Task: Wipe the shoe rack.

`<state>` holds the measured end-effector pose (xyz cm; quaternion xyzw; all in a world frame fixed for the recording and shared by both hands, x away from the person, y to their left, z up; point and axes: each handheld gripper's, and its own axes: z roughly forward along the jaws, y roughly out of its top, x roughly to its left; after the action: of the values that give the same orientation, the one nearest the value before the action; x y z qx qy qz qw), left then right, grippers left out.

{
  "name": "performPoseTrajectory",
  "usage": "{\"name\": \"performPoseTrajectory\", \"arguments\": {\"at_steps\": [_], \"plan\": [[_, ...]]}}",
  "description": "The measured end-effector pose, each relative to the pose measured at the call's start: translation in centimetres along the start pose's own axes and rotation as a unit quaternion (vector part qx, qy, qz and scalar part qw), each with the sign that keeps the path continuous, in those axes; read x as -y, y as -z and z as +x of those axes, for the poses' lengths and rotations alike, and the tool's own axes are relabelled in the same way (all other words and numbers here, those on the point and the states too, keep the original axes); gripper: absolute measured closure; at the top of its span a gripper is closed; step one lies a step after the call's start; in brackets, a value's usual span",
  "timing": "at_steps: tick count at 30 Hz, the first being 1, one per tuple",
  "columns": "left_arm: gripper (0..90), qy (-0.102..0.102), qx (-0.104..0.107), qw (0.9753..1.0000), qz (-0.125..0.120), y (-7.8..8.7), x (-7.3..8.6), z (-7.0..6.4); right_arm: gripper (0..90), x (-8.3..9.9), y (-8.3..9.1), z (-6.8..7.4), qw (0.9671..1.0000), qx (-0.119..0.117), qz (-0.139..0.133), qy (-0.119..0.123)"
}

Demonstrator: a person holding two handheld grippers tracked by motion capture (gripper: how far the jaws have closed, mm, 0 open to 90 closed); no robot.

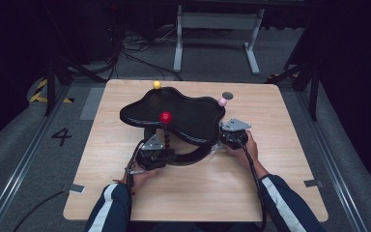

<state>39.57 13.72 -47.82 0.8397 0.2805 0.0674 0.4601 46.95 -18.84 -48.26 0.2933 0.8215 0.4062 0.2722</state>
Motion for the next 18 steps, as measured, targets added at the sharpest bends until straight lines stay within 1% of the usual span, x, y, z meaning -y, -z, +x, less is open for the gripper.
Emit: {"name": "performPoseTrajectory", "arguments": {"at_steps": [2, 3, 4, 6, 7, 8, 9, 10, 13, 16, 18], "plan": [[74.0, 0.002, 0.002, 1.0000, 0.001, 0.00, 0.02, -0.06, 78.7, -0.09, -0.19, 0.15, 0.9999, 0.005, -0.001, 0.009], [74.0, -0.001, 0.003, 1.0000, 0.000, -0.02, -0.01, -0.03, 79.2, -0.12, -0.32, 0.19, 0.9998, 0.010, -0.004, 0.016], [74.0, 0.001, 0.003, 1.0000, -0.002, -0.05, 0.03, -0.09, 79.5, -0.14, -0.42, 0.20, 0.9998, 0.011, -0.004, 0.019], [74.0, 0.001, 0.004, 1.0000, -0.003, -0.06, 0.03, -0.08, 79.4, -0.24, -0.61, 0.03, 0.9998, 0.012, -0.002, 0.013], [74.0, 0.000, 0.004, 1.0000, 0.001, 0.02, 0.00, -0.07, 79.4, -0.30, -0.69, -0.18, 0.9999, 0.014, 0.000, 0.003], [74.0, 0.001, 0.004, 1.0000, -0.003, -0.06, 0.03, -0.08, 79.2, -0.30, -0.82, -0.45, 0.9999, 0.016, 0.001, -0.005], [74.0, 0.002, 0.004, 1.0000, -0.001, -0.04, 0.04, -0.09, 79.1, -0.33, -0.90, -0.67, 0.9998, 0.015, 0.003, -0.015], [74.0, 0.001, 0.004, 1.0000, 0.003, 0.04, 0.00, -0.08, 79.0, -0.34, -0.97, -0.75, 0.9997, 0.015, 0.002, -0.019], [74.0, 0.002, 0.005, 1.0000, 0.003, 0.02, 0.01, -0.06, 79.1, -0.40, -1.03, -0.66, 0.9998, 0.014, 0.004, -0.012], [74.0, 0.000, 0.005, 1.0000, 0.001, 0.00, 0.00, -0.05, 79.5, -0.37, -1.02, -0.71, 0.9998, 0.011, 0.003, -0.014], [74.0, 0.001, 0.005, 1.0000, 0.001, 0.01, 0.00, -0.06, 79.9, -0.38, -0.96, -0.65, 0.9999, 0.002, 0.003, -0.015]]}}
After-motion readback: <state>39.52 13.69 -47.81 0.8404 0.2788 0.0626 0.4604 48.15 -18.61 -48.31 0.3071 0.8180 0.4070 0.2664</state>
